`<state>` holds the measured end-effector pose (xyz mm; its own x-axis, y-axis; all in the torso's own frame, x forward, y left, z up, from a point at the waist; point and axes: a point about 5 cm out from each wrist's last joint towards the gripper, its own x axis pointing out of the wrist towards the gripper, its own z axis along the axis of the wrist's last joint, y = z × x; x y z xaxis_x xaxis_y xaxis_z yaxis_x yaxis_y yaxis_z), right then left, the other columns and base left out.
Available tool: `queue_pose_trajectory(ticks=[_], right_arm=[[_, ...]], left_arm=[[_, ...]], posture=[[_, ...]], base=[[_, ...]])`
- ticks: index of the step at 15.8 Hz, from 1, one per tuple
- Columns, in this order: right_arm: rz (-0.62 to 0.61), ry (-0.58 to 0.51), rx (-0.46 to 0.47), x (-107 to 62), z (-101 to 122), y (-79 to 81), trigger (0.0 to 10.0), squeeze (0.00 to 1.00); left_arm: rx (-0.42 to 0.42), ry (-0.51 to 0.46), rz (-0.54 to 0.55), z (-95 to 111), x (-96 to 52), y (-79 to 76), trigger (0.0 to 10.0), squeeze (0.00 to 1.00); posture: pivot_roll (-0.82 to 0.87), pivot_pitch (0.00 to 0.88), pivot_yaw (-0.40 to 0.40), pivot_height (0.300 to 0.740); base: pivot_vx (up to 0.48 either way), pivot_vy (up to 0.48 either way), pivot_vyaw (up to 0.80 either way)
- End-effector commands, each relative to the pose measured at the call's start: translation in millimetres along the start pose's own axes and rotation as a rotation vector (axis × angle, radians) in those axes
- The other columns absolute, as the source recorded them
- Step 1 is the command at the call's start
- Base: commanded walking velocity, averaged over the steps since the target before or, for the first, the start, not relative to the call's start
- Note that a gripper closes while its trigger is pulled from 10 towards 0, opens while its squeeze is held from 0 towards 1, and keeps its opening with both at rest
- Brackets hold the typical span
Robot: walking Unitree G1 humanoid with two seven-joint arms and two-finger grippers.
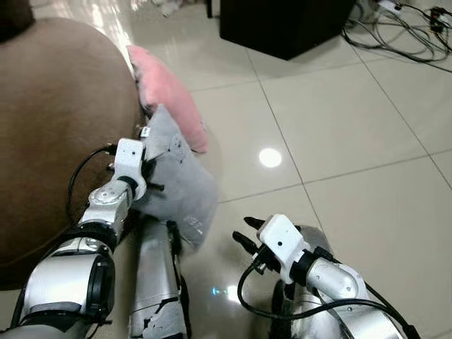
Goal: Move the pillow to the sofa from floor
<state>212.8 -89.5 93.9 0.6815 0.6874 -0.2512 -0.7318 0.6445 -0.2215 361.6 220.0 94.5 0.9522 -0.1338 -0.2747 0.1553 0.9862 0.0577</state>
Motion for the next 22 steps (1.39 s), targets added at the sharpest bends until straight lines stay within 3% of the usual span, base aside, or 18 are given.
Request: queue_pose_trajectory(ticks=[1,5,7,9,10,11,12,14,15,17,21,22], right_arm=[[-0.023,0.000,0.012,-0.8,-3.3,-2.1,10.0,0.00],[-0.115,-0.027,0.004,-1.8,-2.5,-13.0,10.0,0.00],[-0.211,-0.057,-0.009,-4.0,3.1,-23.8,10.0,0.00],[-0.453,-0.111,-0.047,-11.7,21.5,-50.1,10.0,0.00],[-0.513,-0.131,-0.029,-14.9,26.4,-56.0,10.0,0.00],[-0.630,-0.177,0.050,-20.3,34.4,-69.0,10.0,0.00],[-0.715,-0.208,0.121,-24.0,40.2,-77.6,10.0,0.00],[-0.745,-0.215,0.155,-19.8,47.1,-83.1,10.0,0.00],[-0.748,-0.208,0.155,-16.6,48.3,-84.7,10.0,0.00],[-0.756,-0.209,0.129,-13.8,54.7,-88.3,10.0,0.00],[-0.741,-0.207,0.177,-9.9,55.4,-94.1,10.0,0.00],[-0.735,-0.206,0.178,-8.2,56.2,-95.0,10.0,0.00]], left_arm=[[-0.037,-0.062,0.001,7.6,-0.1,1.8,0.0,0.00],[-0.152,-0.198,-0.026,25.8,1.6,-1.8,0.0,0.00],[-0.191,-0.303,-0.040,45.1,2.1,-3.6,0.0,0.00],[-0.171,-0.530,-0.073,86.6,-7.5,-15.4,0.0,0.00],[-0.131,-0.575,-0.065,94.3,-12.7,-18.9,0.0,0.00],[-0.080,-0.595,-0.056,101.8,-19.9,-29.0,10.0,0.00],[-0.065,-0.593,-0.059,103.4,-28.4,-40.4,10.0,0.00],[-0.019,-0.580,-0.071,96.7,-45.5,-62.6,10.0,0.00],[0.019,-0.587,-0.042,93.1,-51.2,-67.9,10.0,0.00],[-0.042,-0.591,0.045,90.3,-58.6,-70.6,10.0,0.00],[-0.025,-0.587,-0.071,87.1,-73.8,-87.7,10.0,0.00],[-0.045,-0.571,-0.053,83.9,-75.4,-87.7,10.0,0.00]], posture=[[-0.10,0.131,0.045,0.501],[-0.11,0.084,0.058,0.501],[-0.11,0.050,0.066,0.501],[-0.10,0.023,0.067,0.501],[-0.10,0.021,0.066,0.501],[-0.10,0.024,0.066,0.506],[-0.09,0.024,0.064,0.516],[-0.09,0.002,0.064,0.536],[-0.08,0.000,0.064,0.546],[-0.08,0.000,0.051,0.561],[-0.05,0.000,0.007,0.606],[-0.05,0.000,0.002,0.616]], base=[[0.000,0.000,0.00],[0.000,0.000,0.00],[0.000,0.000,0.00],[0.000,0.000,0.00],[0.000,0.000,0.00],[0.000,0.000,0.00],[0.000,0.000,0.00],[0.000,0.000,0.00],[0.000,0.000,0.00],[0.000,0.000,0.00],[0.000,0.000,0.00],[0.000,0.000,0.00]])
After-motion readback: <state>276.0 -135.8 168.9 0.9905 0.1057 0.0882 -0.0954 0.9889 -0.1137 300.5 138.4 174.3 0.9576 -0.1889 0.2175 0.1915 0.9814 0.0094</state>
